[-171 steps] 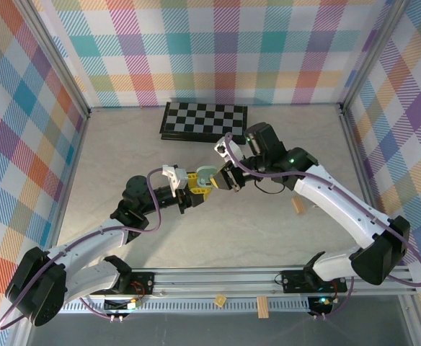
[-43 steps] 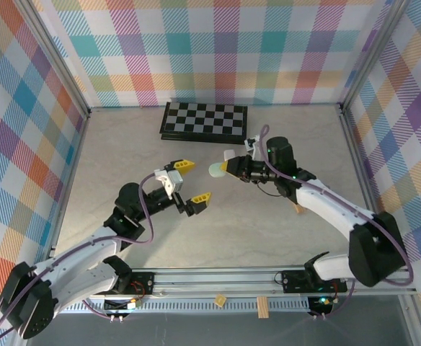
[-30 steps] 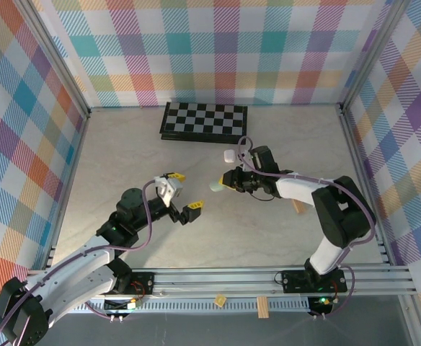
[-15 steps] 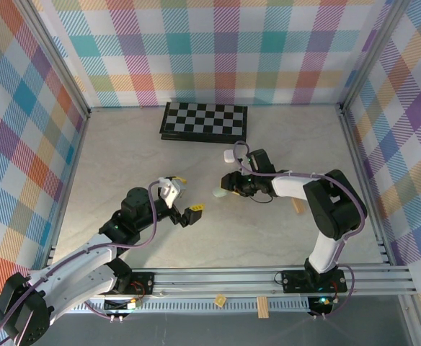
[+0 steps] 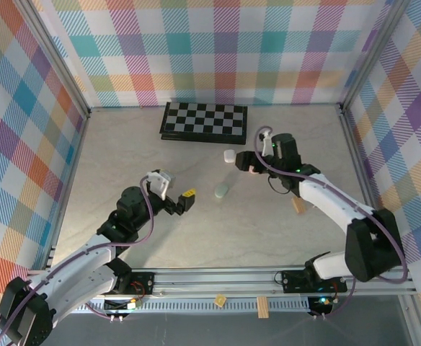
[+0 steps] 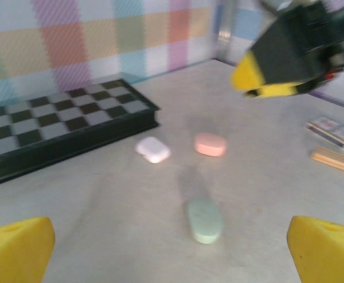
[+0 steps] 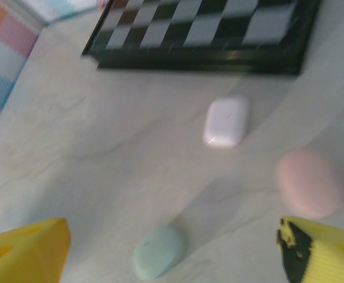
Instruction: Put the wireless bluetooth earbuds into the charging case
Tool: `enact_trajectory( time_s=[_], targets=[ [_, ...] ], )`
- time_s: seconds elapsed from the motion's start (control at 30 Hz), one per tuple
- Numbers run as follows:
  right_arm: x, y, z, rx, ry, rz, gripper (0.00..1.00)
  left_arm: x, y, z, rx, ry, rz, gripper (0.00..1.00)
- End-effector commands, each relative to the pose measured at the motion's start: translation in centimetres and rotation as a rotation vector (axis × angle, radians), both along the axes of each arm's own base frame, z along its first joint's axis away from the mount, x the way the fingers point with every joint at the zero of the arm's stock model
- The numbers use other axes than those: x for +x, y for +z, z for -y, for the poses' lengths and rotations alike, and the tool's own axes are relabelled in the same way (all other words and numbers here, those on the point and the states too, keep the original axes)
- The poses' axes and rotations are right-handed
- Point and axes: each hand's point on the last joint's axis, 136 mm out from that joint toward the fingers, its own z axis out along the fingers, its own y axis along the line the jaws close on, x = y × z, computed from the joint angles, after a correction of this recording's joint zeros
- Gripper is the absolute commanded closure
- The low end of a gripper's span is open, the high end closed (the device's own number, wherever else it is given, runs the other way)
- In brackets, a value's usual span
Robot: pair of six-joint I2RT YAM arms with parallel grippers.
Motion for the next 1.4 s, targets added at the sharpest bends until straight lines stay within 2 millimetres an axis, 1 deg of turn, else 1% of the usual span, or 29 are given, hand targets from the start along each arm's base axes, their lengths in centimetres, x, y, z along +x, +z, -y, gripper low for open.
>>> enact_trajectory(
  time_s=[0.0,0.07,0.13,0.27,0.4,0.43,0.63,0.67,0.73,0.77,0.93,1.0,1.03,1.07,1.37],
  targets=[
    [1.1,-0.2,4.9,-0.262,-0.079,0.130,0.04,2.6,0.7,-3.6,0.025,0.190,0.039,0.00],
    [1.8,0.0,7.1,-0.364,-0.123,0.207,0.00,3.9,0.2,-5.9,0.066,0.280,0.023,0.00],
    [2.5,-0.3,9.4,-0.437,-0.191,0.255,0.01,5.0,-0.4,-8.0,0.081,0.354,0.021,0.00],
    [3.2,-2.3,13.0,-0.553,-0.271,0.298,0.01,6.6,-2.4,-12.0,0.100,0.483,-0.019,0.00],
    [3.5,-4.9,14.8,-0.514,-0.299,0.285,0.01,7.8,-4.5,-14.3,0.095,0.550,-0.058,0.00],
    [3.6,-5.5,15.2,-0.463,-0.319,0.277,0.01,8.1,-4.8,-14.6,0.086,0.559,-0.062,0.00],
    [3.4,-8.7,17.4,-0.347,-0.358,0.255,0.01,9.8,-7.3,-16.2,0.049,0.611,-0.093,0.00],
    [3.5,-8.7,17.6,-0.323,-0.368,0.277,0.01,10.3,-7.9,-16.5,0.023,0.625,-0.115,0.00],
    [3.4,-9.0,17.6,-0.301,-0.361,0.290,0.01,11.2,-8.8,-16.5,-0.012,0.608,-0.132,0.00],
    [3.3,-9.0,17.6,-0.296,-0.360,0.293,0.01,11.5,-9.7,-16.6,-0.004,0.615,-0.160,0.00],
    [3.2,-9.5,17.3,-0.288,-0.336,0.306,0.01,12.6,-12.3,-17.0,0.005,0.637,-0.195,0.00],
    [3.2,-9.5,17.3,-0.288,-0.337,0.306,0.01,13.3,-13.3,-17.1,0.024,0.644,-0.234,0.00],
    [3.2,-9.4,17.3,-0.288,-0.337,0.307,0.01,13.3,-13.4,-17.1,0.027,0.646,-0.255,0.00],
    [3.2,-9.5,17.3,-0.288,-0.338,0.306,0.01,13.4,-13.2,-17.2,0.023,0.649,-0.236,0.00],
    [3.2,-9.5,17.3,-0.290,-0.337,0.306,0.01,13.3,-13.3,-17.1,0.029,0.650,-0.241,0.00]
  ],
)
